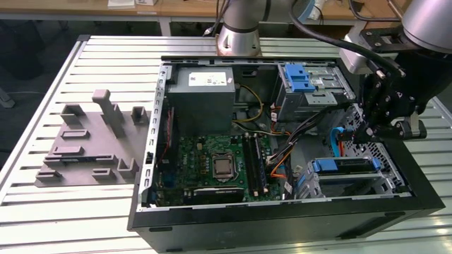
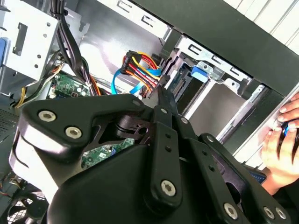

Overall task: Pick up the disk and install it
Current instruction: 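Insert the first disk wire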

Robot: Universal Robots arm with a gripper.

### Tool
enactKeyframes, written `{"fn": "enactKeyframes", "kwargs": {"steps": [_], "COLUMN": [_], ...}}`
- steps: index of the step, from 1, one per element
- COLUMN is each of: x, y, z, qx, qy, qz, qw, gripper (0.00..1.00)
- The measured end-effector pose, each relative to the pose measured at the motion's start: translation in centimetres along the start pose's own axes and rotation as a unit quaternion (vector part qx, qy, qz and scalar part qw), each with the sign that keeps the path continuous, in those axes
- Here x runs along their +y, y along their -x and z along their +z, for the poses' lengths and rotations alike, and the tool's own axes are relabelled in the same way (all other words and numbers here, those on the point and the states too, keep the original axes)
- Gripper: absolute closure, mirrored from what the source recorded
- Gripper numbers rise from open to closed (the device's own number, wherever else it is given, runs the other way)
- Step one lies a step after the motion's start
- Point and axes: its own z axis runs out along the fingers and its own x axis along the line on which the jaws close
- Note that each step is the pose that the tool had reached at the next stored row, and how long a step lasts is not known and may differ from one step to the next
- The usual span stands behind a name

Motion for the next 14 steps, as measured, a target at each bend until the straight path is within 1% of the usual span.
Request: {"fn": "enactKeyframes", "kwargs": {"steps": [2,5,7,8,10,12,13,14], "x": [0.0,0.02,0.02,0.03,0.04,0.05,0.05,0.06], "y": [0.07,0.43,0.55,0.58,0.65,0.71,0.74,0.76], "z": [-0.01,0.02,0.07,0.13,0.24,0.35,0.4,0.48], "qx": [0.0015,0.0041,0.0054,0.0061,0.0086,0.0103,0.0114,0.0124], "qy": [0.0,-0.0001,-0.0002,-0.0002,-0.0002,-0.0003,-0.0003,-0.0004], "qz": [0.0,0.0,0.0,0.0,0.0,-0.001,-0.001,-0.001], "qw": [1.0,1.0,1.0,1.0,1.0,0.9999,0.9999,0.9999], "gripper": [0.89,0.89,0.89,0.82,0.82,0.81,0.75,0.75]}}
